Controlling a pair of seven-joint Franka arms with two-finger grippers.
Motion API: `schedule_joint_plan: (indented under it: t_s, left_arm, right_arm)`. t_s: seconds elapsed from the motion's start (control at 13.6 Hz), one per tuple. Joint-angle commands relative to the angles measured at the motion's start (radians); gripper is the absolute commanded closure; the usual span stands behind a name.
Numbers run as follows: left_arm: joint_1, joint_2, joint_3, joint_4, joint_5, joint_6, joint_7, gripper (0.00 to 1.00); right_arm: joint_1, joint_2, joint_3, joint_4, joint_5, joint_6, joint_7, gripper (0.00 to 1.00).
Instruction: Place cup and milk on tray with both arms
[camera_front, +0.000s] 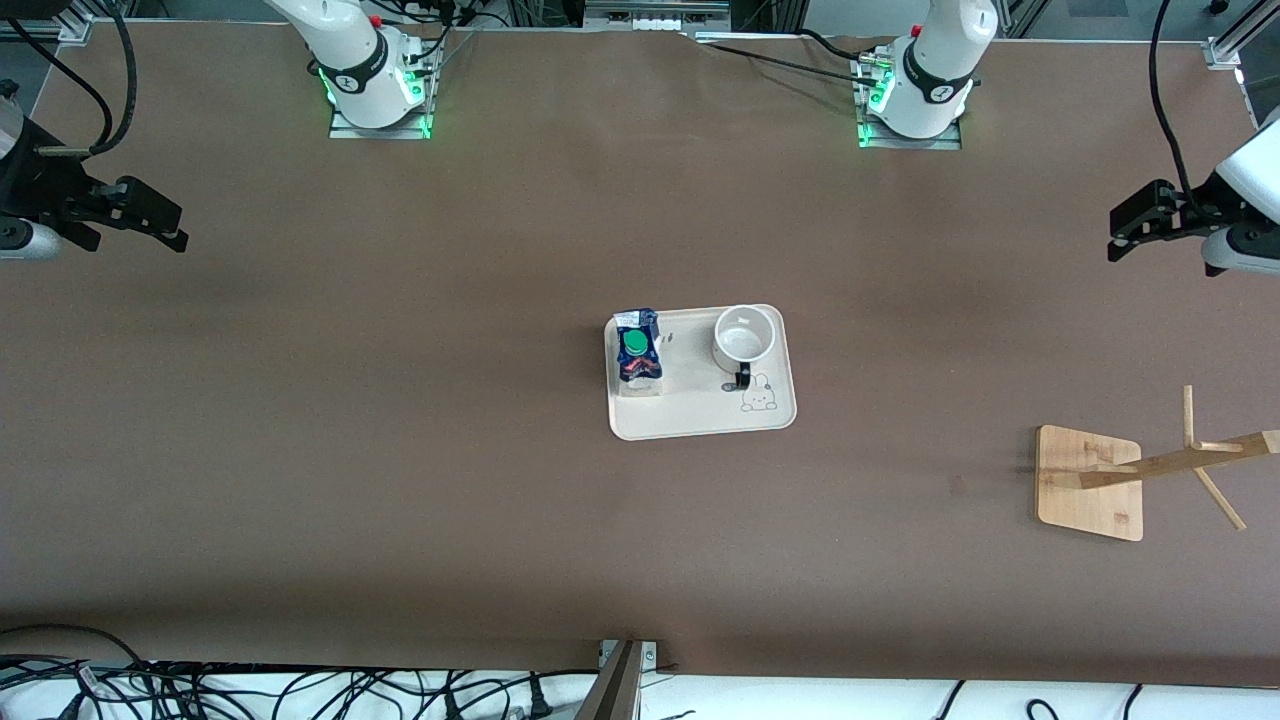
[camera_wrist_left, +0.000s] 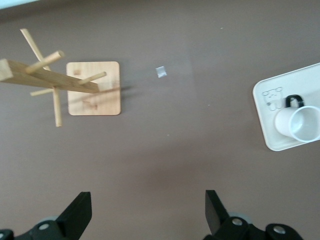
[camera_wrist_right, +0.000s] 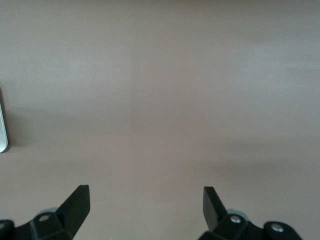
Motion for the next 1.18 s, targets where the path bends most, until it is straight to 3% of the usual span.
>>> schedule_joint_plan:
  t_s: [0.0, 1.11]
  left_arm:
    - [0.0, -0.026, 0.009, -0.045, -0.033, 0.027, -0.028, 0.0]
    - [0.006, 0.003, -0.012, -0.02, -0.02, 0.022, -0.028, 0.0]
  right_arm:
    - [-0.002, 0.004, 0.0, 0.017, 0.017, -0.009, -0.01, 0.0]
    - [-0.002, 0.004, 0.0, 0.017, 0.017, -0.009, -0.009, 0.0]
